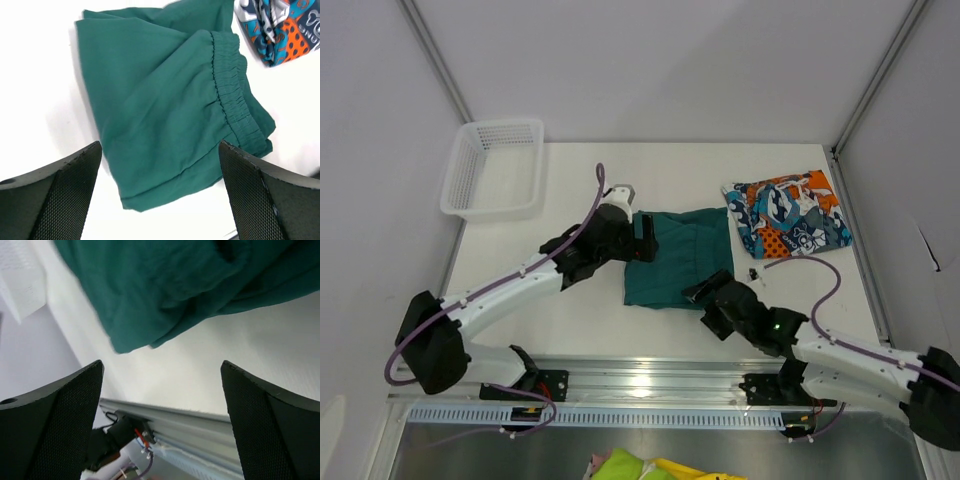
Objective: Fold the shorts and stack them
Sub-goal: Fold the shorts
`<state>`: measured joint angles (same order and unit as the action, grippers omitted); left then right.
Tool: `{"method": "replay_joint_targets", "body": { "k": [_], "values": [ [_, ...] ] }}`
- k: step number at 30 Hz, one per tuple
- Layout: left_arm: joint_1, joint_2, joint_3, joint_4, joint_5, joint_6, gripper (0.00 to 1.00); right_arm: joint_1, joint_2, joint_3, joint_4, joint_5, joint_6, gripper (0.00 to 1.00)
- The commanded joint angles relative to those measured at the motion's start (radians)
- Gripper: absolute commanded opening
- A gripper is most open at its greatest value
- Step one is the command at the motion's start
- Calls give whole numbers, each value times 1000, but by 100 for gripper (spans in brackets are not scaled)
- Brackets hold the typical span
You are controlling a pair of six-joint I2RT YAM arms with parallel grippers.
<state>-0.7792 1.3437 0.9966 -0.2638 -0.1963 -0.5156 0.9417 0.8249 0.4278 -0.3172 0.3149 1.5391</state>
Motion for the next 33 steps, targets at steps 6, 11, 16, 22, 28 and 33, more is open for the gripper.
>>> {"method": "replay_joint_targets", "body": {
  "k": [6, 11, 16, 22, 28, 33],
  "values": [
    [14, -219, -44, -112, -92, -60, 99, 166, 247, -101, 389, 283, 349, 99],
    [15, -291, -42, -175, -120, -64, 99, 166, 414, -93, 526, 317, 409, 98],
    [20, -331, -55, -209, -152, -52, 99, 167, 577, -78, 641, 306, 496, 92],
    [35, -376, -79, -221, -153, -44, 99, 198, 712, -57, 682, 378, 588, 74],
    [47, -382, -88, -226, -158, -35, 99, 201, 741, -55, 695, 444, 574, 26],
    [70, -382, -96, -232, -160, -37, 99, 186, 731, 84, 571, 403, 374, 0]
  ]
}}
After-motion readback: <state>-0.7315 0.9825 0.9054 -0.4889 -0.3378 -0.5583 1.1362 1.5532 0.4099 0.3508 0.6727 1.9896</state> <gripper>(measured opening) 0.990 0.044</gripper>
